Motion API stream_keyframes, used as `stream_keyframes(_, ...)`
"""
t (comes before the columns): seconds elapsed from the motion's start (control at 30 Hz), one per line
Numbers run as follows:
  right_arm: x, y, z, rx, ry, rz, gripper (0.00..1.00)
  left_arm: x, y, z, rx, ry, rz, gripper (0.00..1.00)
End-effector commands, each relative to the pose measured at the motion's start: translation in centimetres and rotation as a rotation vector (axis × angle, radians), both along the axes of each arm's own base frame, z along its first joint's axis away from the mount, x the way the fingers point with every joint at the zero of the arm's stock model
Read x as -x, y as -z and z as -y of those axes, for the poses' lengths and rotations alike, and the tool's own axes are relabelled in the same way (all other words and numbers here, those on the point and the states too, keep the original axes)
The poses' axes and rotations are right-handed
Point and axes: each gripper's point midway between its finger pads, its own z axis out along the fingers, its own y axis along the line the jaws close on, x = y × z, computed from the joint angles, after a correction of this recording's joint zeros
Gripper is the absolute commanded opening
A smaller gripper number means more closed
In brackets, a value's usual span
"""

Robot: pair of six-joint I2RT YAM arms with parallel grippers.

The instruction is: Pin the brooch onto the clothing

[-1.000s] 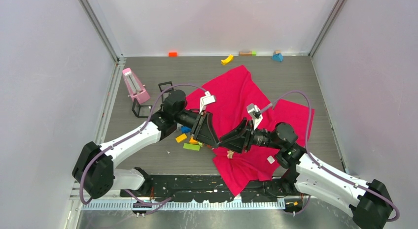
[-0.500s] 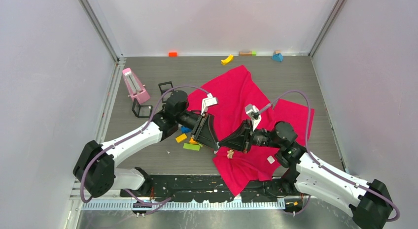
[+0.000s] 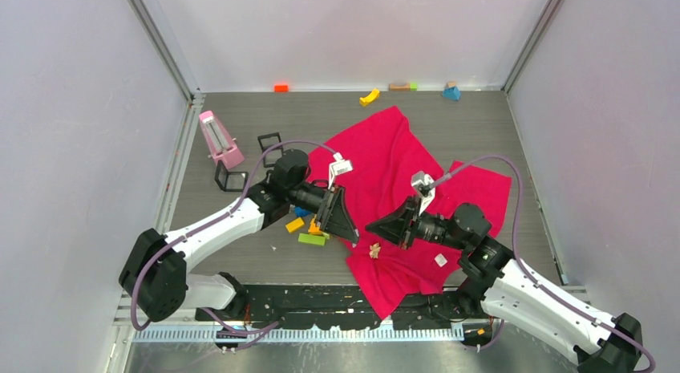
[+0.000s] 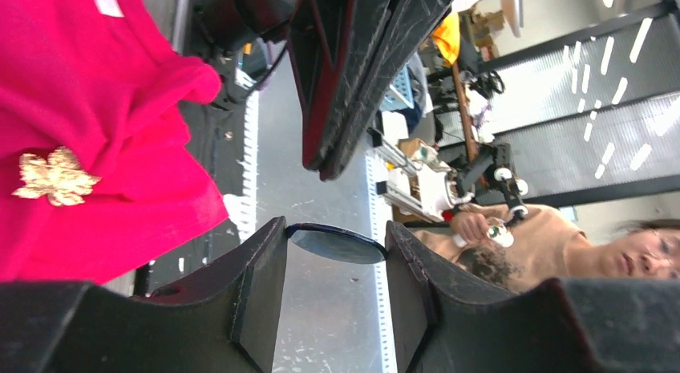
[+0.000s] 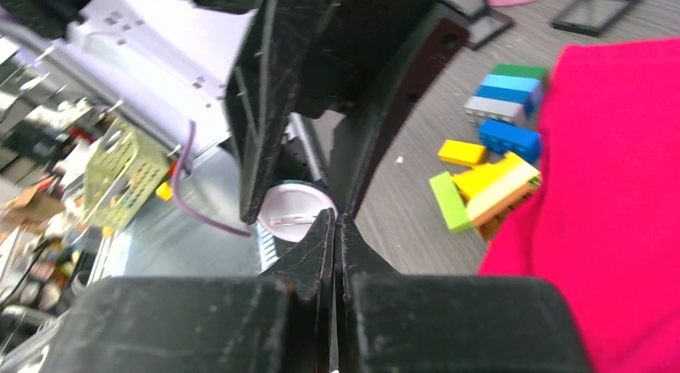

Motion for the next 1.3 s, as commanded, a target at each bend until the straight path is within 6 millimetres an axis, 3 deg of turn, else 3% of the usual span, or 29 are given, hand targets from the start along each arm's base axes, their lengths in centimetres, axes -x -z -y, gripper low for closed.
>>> stream_keyframes(0.0, -3.8, 0.3, 2.2, 0.039, 0.274, -0.048, 0.08, -2.3, 0.5, 0.6, -0.012, -0.13, 0.11, 0.41)
stream_keyframes(0.07, -5.1, 0.8, 3.2, 0.001, 0.387, -0.152, 0.22, -3.9, 0.4, 1.0, 0.018, -0.248, 0.182, 0.42)
stream_keyframes(0.17, -6.9, 1.0, 4.3, -0.164, 0.543, -0.406, 0.34, -6.3, -0.4, 1.0, 0.097, -0.434, 0.285, 0.42)
stream_keyframes(0.2, -6.9, 1.7, 4.2, -0.226, 0.548, -0.526, 0.37, -6.9, -1.0, 0.9, 0.133, -0.479, 0.321, 0.42)
stream_keyframes(0.33, -6.9, -0.4, 3.3, -0.565, 0.425, -0.723, 0.43, -8.8, -2.0, 0.4, 0.199, -0.611, 0.441, 0.43)
stream_keyframes(0.43, -6.9, -0.5, 2.8, -0.644, 0.366, -0.805, 0.45, -9.9, -2.7, -0.1, 0.252, -0.696, 0.477, 0.43)
stream_keyframes(0.67, -7.3, -2.7, 2.4, -0.764, 0.291, -0.871, 0.48, -10.7, -4.8, -0.6, 0.357, -0.782, 0.518, 0.43)
stream_keyframes(0.8, -7.5, -4.1, 2.3, -0.821, 0.256, -0.906, 0.49, -10.7, -5.0, -0.7, 0.37, -0.785, 0.532, 0.43)
stream_keyframes(1.27, -8.7, -4.3, 0.3, -0.791, 0.253, -1.029, 0.42, -10.5, -4.5, -0.4, 0.374, -0.779, 0.556, 0.45)
